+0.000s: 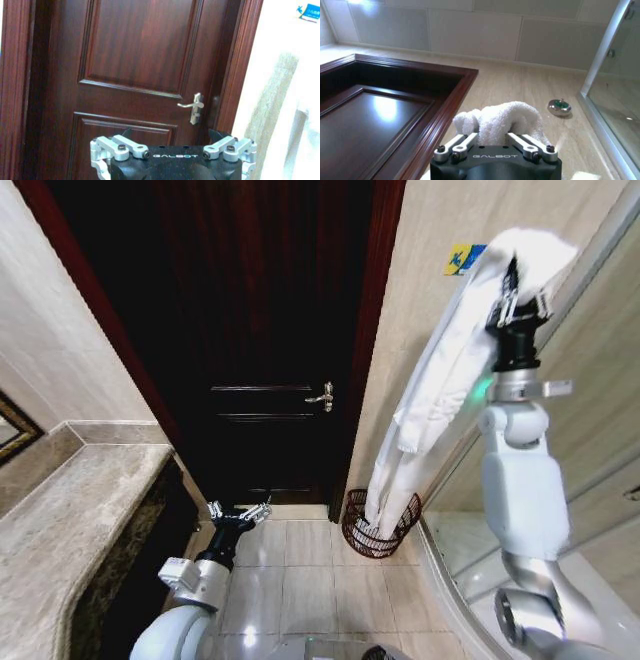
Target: Discard the used towel into the hamper.
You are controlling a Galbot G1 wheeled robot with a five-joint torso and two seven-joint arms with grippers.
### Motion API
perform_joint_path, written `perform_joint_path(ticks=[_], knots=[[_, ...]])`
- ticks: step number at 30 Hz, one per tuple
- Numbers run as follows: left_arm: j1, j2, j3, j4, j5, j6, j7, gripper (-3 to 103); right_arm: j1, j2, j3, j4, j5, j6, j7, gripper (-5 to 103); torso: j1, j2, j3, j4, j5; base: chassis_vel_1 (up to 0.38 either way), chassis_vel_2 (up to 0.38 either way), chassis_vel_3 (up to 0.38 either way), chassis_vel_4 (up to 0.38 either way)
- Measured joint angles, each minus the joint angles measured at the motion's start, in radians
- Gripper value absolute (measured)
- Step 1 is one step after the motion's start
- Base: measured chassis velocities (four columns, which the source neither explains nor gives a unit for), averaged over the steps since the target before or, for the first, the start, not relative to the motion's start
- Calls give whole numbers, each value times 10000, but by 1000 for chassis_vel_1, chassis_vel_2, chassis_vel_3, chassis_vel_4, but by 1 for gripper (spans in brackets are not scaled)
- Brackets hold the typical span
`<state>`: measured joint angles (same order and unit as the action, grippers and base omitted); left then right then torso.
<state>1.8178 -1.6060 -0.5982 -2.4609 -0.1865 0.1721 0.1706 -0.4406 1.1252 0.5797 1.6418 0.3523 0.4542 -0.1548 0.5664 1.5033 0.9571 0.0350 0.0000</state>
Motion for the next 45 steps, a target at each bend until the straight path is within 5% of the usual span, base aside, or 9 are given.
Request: perform_joint_path(ticks=[29,34,45], knots=[[0,1,0,0,0,0,0,100,-2923,677,612,-533,85,1085,-509,13,0,0,0,0,-2,0,0,0,0],[0,0,0,1,0,0,0,100,-3501,751,871,-1265,623,1999,-1527,13,0,0,0,0,0,0,0,0,0],[0,1,0,1,0,0,0,100,-3904,1102,969,-2206,609,2673,-2020,13,0,0,0,1,-1,0,0,0,0]])
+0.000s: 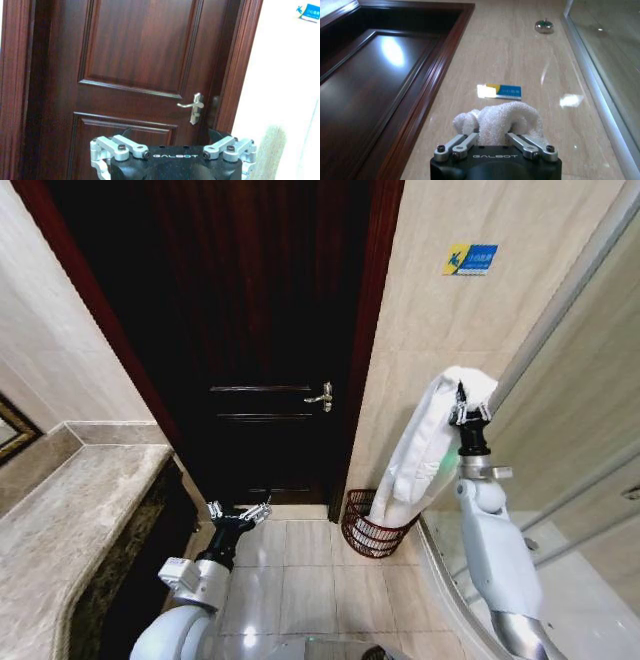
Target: Discard the used towel into the hamper.
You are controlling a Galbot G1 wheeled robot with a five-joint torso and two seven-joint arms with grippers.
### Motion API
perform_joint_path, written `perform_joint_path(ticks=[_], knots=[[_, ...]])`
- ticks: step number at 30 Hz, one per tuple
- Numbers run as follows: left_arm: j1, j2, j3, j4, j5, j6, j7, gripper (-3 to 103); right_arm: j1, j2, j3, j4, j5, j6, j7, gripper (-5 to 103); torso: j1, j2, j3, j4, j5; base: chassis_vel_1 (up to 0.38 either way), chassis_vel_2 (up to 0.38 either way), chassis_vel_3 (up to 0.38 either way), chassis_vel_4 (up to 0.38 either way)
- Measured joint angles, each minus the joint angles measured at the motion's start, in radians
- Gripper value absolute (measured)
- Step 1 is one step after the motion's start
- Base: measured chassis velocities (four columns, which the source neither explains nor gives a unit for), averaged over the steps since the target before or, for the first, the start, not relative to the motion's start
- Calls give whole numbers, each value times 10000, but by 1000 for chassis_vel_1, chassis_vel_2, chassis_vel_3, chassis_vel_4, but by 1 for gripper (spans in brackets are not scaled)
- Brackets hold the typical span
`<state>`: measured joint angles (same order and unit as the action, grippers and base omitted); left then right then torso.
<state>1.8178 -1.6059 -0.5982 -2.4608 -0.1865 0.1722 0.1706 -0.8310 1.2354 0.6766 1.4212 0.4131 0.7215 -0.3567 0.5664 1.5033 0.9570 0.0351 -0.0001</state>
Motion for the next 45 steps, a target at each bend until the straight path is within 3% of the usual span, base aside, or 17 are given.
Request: perform_joint_path(ticks=[29,36,45], knots=[[-1,-1,0,0,0,0,0,100,-402,184,149,-475,-316,522,148,13,8,-3,3,1,-2,-51,60,53,-51],[0,-1,0,0,0,0,0,100,-587,403,275,-1300,-403,996,-129,13,-5,1,-1,-2,1,3,-7,-3,2],[0,0,0,0,0,0,0,100,-581,503,267,-2152,-447,1038,-399,13,0,0,0,1,-1,0,0,0,0]])
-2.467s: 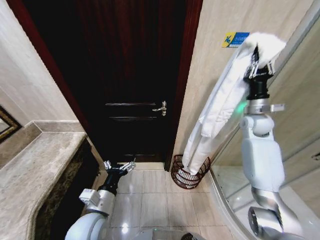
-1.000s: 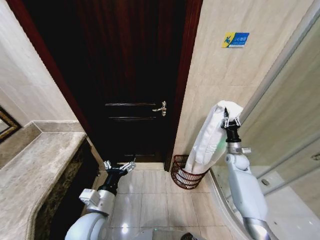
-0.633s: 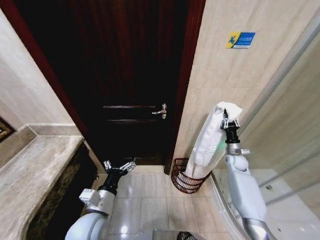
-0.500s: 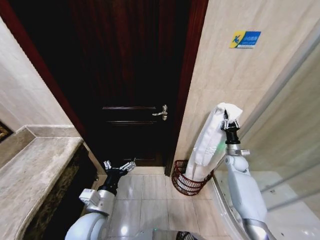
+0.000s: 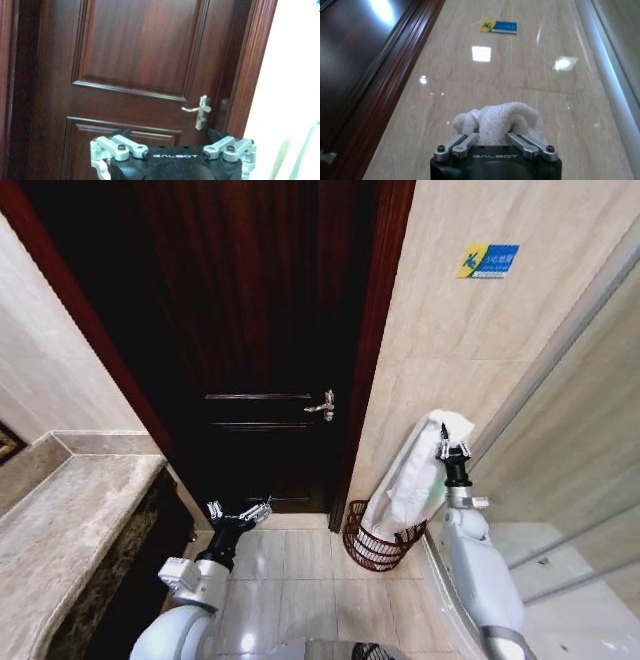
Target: Discard the used towel into the hamper.
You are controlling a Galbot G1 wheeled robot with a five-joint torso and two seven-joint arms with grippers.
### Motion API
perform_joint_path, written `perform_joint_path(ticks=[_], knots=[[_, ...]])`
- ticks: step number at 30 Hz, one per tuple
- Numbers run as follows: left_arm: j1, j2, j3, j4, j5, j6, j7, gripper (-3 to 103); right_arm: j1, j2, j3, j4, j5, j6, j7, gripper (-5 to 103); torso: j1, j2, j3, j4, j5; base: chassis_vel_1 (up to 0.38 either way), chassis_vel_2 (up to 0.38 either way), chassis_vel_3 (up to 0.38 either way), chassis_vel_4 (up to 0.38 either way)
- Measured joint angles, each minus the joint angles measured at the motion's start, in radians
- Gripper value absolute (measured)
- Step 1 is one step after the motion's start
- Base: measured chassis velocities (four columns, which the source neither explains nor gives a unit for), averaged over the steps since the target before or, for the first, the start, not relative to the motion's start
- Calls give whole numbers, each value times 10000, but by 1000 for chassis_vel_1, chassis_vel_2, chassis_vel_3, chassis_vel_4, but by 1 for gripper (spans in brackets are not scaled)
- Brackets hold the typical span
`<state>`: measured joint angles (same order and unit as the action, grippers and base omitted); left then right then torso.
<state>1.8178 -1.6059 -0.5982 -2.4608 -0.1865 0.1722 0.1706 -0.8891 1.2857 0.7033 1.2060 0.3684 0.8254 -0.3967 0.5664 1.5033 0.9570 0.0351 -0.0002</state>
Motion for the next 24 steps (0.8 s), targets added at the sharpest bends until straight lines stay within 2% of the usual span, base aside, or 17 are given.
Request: perform_joint_path(ticks=[6,11,24], knots=[[0,0,0,0,0,0,0,100,139,53,-11,-651,-11,0,-70,13,0,0,0,-2,1,0,0,0,0],[0,0,0,0,0,0,0,100,352,163,-113,-1835,117,-3,-200,13,0,0,0,-2,4,0,0,0,0],[0,0,0,0,0,0,0,100,525,526,-191,-3189,315,-13,-1064,13,0,0,0,-2,-1,0,0,0,0]])
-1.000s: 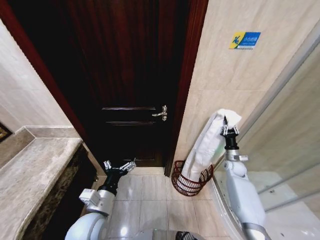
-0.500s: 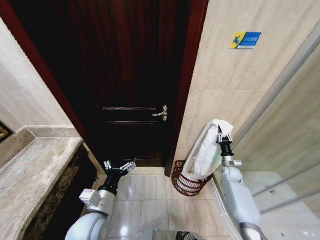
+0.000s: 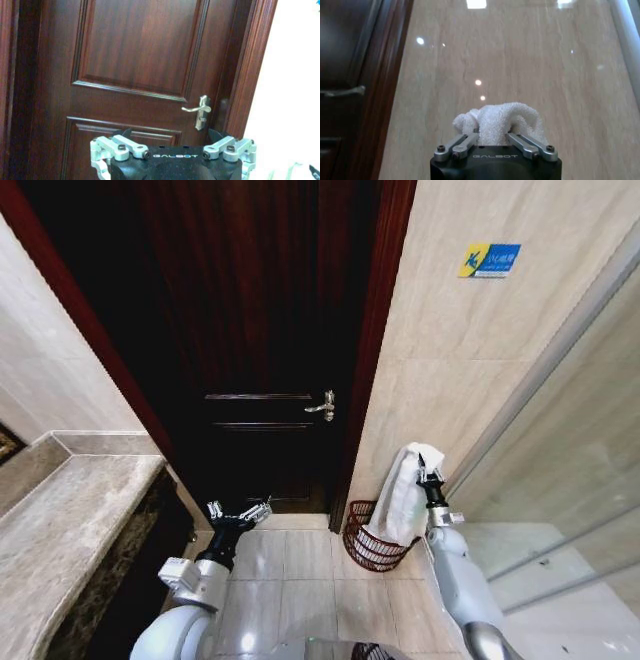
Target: Discard the used towel into the hamper.
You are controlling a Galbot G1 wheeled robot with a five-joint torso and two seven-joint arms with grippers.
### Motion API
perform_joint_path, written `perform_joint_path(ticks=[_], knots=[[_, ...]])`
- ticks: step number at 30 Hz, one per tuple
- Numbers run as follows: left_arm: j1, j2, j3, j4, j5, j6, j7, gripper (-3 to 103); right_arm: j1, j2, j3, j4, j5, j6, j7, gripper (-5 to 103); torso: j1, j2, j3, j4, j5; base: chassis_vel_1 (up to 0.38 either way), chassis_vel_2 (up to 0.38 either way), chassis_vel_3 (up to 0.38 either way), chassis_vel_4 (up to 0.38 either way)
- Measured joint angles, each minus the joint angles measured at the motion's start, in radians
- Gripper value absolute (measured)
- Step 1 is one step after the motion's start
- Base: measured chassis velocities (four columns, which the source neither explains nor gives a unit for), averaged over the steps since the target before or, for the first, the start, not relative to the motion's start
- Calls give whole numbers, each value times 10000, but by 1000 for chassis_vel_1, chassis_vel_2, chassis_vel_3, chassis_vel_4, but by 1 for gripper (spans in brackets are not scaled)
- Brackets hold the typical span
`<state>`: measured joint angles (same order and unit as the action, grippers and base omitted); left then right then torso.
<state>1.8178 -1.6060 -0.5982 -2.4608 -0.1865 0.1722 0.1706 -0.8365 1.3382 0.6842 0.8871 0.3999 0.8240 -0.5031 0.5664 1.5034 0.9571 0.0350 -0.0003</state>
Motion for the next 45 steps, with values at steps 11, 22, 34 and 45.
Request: perform_joint_path(ticks=[11,22,34,45], knots=[[0,0,0,0,0,0,0,100,279,134,-44,-982,-297,-9,402,13,1,0,0,0,3,0,0,0,0],[0,0,0,0,0,0,0,100,285,72,-3,-839,-335,-13,417,13,-2,1,-1,0,1,-32,28,25,-29],[0,0,0,0,0,0,0,100,414,177,49,-2073,-358,-13,163,13,-3,-1,-1,0,3,-57,51,44,-47],[1,1,0,0,0,0,0,100,553,134,97,-4087,-1161,-14,640,13,-1,-1,0,-1,2,0,0,0,0]])
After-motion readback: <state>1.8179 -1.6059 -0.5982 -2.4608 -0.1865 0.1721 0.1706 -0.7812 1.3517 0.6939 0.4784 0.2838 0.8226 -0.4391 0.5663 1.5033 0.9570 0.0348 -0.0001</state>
